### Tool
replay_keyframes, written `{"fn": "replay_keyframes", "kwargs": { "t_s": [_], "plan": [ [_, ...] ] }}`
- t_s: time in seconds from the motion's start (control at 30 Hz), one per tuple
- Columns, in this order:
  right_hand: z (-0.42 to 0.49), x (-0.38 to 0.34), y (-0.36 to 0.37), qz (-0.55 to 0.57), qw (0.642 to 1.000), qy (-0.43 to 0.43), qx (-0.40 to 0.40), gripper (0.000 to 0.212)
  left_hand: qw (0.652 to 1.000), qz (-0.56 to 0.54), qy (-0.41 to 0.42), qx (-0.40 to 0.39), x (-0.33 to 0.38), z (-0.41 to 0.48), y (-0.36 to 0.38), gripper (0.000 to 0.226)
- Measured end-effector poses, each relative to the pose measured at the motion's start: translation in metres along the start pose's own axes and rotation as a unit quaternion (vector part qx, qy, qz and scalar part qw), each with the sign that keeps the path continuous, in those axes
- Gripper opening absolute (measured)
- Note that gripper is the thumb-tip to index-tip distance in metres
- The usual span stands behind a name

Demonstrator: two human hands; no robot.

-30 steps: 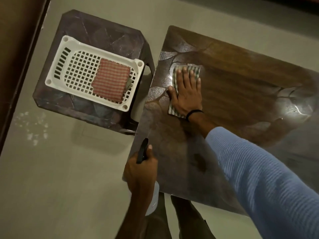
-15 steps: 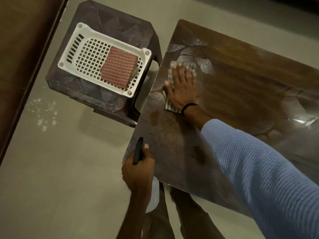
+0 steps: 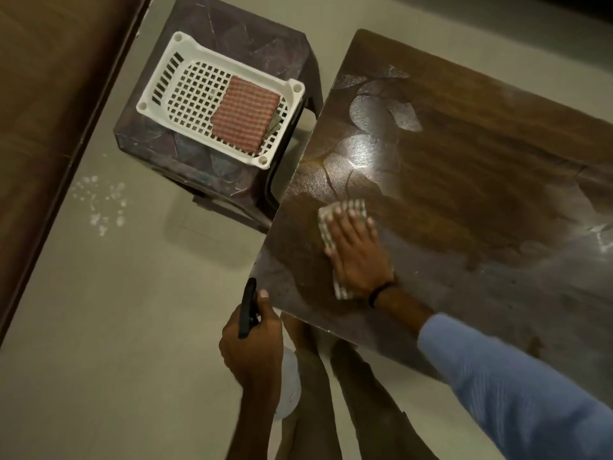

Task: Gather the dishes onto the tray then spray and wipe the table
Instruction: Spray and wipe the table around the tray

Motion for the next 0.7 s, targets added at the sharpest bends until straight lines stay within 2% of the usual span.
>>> {"fn": "replay_keyframes", "kwargs": {
  "t_s": [0.1,0.17,0.23,0.37,0.43,0.6,0.7],
  "plan": [
    [0.053,-0.005,-0.022,0.034,0.995,0.088,0.024,0.063,0.999,0.013,0.029,0.000,-0.003,-0.004,-0.005,0.018],
    [0.077,-0.031,-0.022,0.038,0.994,0.099,0.029,0.065,0.999,0.017,0.040,0.000,-0.008,-0.002,-0.006,0.016],
    [0.076,-0.072,-0.009,0.026,0.998,0.047,0.016,0.066,0.998,0.006,0.067,-0.005,-0.013,0.002,-0.006,0.016],
    [0.003,-0.146,0.030,0.001,0.990,-0.135,-0.030,0.061,0.994,0.022,0.104,-0.003,-0.023,0.013,-0.011,0.020],
    [-0.028,-0.140,0.041,-0.002,0.988,-0.151,-0.026,0.061,0.993,0.027,0.118,-0.011,-0.025,0.019,-0.013,0.019],
    [-0.032,-0.079,0.029,-0.006,0.999,-0.038,-0.017,0.063,0.991,-0.006,0.129,-0.018,-0.027,0.036,-0.023,0.022],
    [0.002,-0.097,0.018,0.026,0.998,0.050,0.006,0.064,0.991,-0.018,0.135,-0.015,-0.035,0.045,-0.027,0.038]
  ]
}}
Point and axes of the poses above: each hand's wrist, its own z-axis towards the middle knuckle, its own y-axis out of the palm, x = y × z, the point moved 4 cm from there along z, towards the middle knuckle, and after that the axes turned 5 degrees about -z, right-handed, at the moved point
